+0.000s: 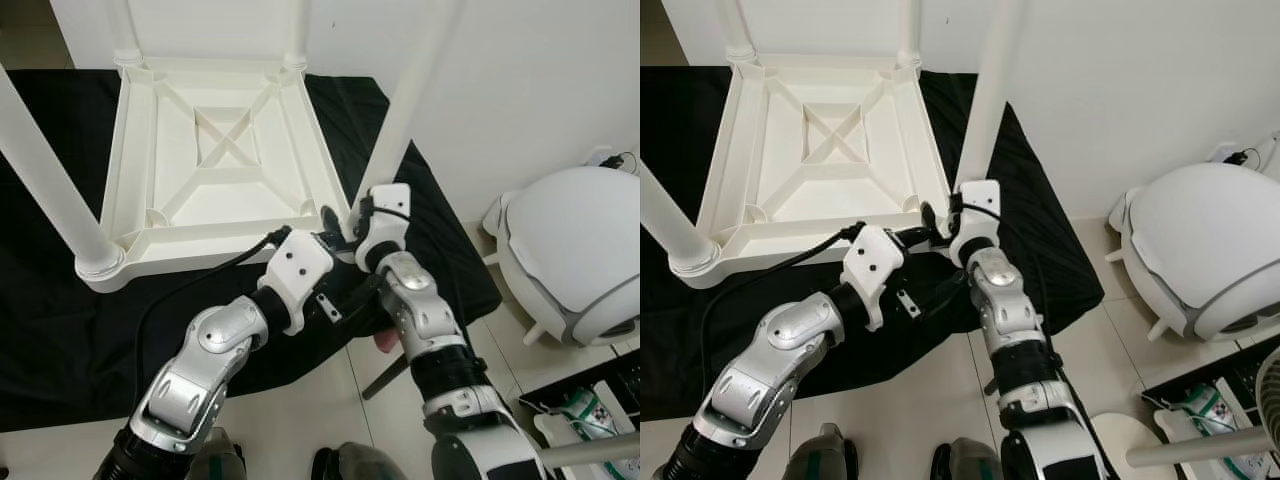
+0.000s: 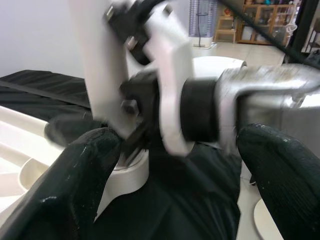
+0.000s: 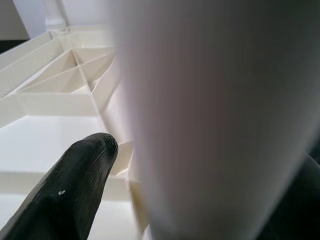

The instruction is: Building children table

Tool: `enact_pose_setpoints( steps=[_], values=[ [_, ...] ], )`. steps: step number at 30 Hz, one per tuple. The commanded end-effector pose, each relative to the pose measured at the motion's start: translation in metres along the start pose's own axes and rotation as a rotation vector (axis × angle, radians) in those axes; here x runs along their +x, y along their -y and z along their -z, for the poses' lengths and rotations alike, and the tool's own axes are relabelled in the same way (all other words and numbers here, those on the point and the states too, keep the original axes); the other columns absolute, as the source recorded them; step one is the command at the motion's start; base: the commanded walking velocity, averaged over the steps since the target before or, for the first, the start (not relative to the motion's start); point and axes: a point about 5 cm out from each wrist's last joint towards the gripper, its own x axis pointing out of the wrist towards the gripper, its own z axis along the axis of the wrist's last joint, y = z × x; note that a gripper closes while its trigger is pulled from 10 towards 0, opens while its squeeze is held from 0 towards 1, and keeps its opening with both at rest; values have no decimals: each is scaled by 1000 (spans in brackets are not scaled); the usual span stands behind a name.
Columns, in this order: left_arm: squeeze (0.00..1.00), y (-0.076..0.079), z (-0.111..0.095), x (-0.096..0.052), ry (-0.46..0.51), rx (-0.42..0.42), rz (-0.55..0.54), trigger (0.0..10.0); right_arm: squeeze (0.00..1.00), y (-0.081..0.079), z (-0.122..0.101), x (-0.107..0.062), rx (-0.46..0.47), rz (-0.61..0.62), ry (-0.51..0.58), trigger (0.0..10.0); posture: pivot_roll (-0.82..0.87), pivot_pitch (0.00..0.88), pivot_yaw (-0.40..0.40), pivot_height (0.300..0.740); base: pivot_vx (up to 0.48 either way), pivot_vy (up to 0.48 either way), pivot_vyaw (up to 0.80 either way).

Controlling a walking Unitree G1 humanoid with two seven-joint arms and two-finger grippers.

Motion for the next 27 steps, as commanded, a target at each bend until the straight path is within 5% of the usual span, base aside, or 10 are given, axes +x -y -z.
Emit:
enact_pose_setpoints(
  steps=[1, 2, 3, 14, 17, 21, 27],
  values=[
    [0, 1, 3, 0, -10, -4, -9, 10000, 1000, 4, 2, -2, 12, 10, -5, 10000, 53, 0, -113, 740, 0, 0, 0],
    [0, 1, 3, 0, -10, -4, -9, 10000, 1000, 7, -1, -4, 9, 8, 9, 10000, 52, 0, -112, 740, 0, 0, 0],
    [0, 1, 3, 0, -10, -5, -9, 10000, 0, 11, -4, -8, 4, -20, 19, 10000, 48, 0, -109, 740, 0, 0, 0],
    [0, 1, 4, -1, -15, -9, -6, 10000, 0, 22, -10, -27, -44, -195, 22, 10000, 38, 0, -101, 740, 0, 0, 0],
    [0, -1, 3, -1, -16, -7, -1, 10000, 0, 41, -13, -34, -102, -321, -15, 10000, 22, 0, -82, 740, 0, 0, 0],
    [0, -2, 2, 0, -15, -3, 5, 10000, 0, 59, -15, -31, -194, -413, -59, 10000, 24, 0, -76, 740, 0, 0, 0],
    [0, -5, 1, -1, -15, 2, -7, 10000, 0, 52, -12, -11, -210, -471, -79, 10000, 43, 1, -83, 740, 0, 0, 0]
  ],
)
